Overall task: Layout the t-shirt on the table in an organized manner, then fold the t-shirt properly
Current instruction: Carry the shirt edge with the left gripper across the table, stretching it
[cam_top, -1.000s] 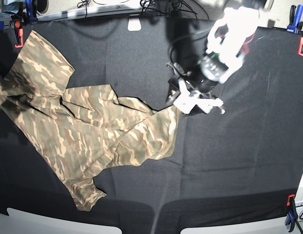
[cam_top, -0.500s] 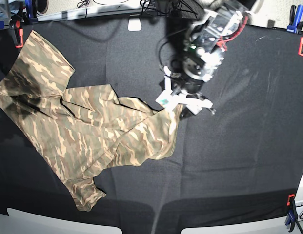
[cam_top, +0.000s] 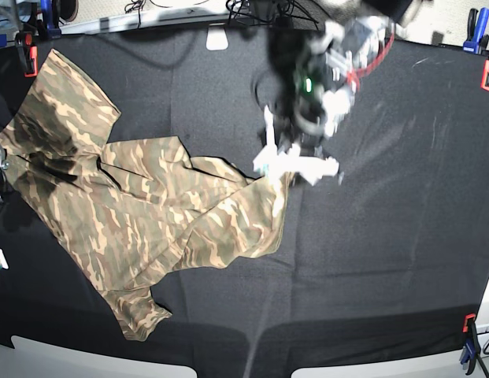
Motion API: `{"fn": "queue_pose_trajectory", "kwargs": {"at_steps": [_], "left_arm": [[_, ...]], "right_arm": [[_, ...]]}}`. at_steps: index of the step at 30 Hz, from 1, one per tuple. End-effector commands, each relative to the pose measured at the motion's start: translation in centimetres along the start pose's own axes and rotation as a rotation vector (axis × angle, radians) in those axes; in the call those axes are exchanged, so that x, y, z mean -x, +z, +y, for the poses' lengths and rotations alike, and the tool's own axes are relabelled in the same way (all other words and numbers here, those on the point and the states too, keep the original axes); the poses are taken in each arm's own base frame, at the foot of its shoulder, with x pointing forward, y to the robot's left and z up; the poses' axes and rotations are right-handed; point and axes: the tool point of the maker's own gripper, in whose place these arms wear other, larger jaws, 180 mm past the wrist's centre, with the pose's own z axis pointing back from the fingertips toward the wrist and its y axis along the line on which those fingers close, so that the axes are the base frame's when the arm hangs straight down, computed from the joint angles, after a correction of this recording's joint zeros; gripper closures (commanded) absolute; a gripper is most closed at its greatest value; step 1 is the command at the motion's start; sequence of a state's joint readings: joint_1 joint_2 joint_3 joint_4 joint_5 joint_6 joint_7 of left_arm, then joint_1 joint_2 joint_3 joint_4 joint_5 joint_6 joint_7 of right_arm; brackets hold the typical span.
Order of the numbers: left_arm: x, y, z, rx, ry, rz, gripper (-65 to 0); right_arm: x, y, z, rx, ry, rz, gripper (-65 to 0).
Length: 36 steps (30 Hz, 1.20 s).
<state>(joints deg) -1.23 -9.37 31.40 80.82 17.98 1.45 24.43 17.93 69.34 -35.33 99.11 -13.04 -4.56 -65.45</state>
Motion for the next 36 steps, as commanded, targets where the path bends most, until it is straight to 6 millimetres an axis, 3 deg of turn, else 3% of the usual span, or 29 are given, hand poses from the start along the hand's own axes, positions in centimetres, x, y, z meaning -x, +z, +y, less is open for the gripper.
{"fn": "queue_pose_trajectory", "kwargs": {"at_steps": [1, 4, 6, 10, 17, 26, 29, 36], "left_arm": [[-1.2, -0.2, 0.8, -0.021, -0.004, -0.029, -31.1], [-2.3, -0.5, 1.8, -0.038, -0.012, -0.052, -30.3], [-2.7, -0.7, 2.2, -0.046, -0.018, -0.059, -25.7], [-3.7, -0.5, 2.7, -0.057, -0.017, -0.084, 0.0], [-8.6, 1.1, 4.5, -0.099, -0.008, -0.218, 0.0], [-11.6, 0.0, 9.3, -0.184, -0.042, -0.198, 0.0], [-12.7, -0.4, 11.2, -0.216, -0.057, -0.208, 0.0], [-10.5, -5.5, 14.9, -0.226, -0.074, -0.096, 0.0]], "right_arm": [[0.3, -0.1, -2.5, 0.068, -0.013, 0.0, -21.0], [0.3, -0.1, -2.5, 0.068, -0.013, 0.0, -21.0], [0.3, -0.1, -2.5, 0.068, -0.013, 0.0, -21.0], [0.3, -0.1, -2.5, 0.067, -0.013, -0.003, -21.0], [-0.1, 0.0, -2.1, 0.059, -0.019, -0.009, -21.0], [-4.1, 1.2, 1.9, -0.032, -0.093, -0.081, -21.0], [-5.3, 1.6, 2.4, -0.027, -0.105, -0.102, -21.0], [-7.6, 2.7, 3.8, -0.042, -0.138, -0.141, -21.0]]}}
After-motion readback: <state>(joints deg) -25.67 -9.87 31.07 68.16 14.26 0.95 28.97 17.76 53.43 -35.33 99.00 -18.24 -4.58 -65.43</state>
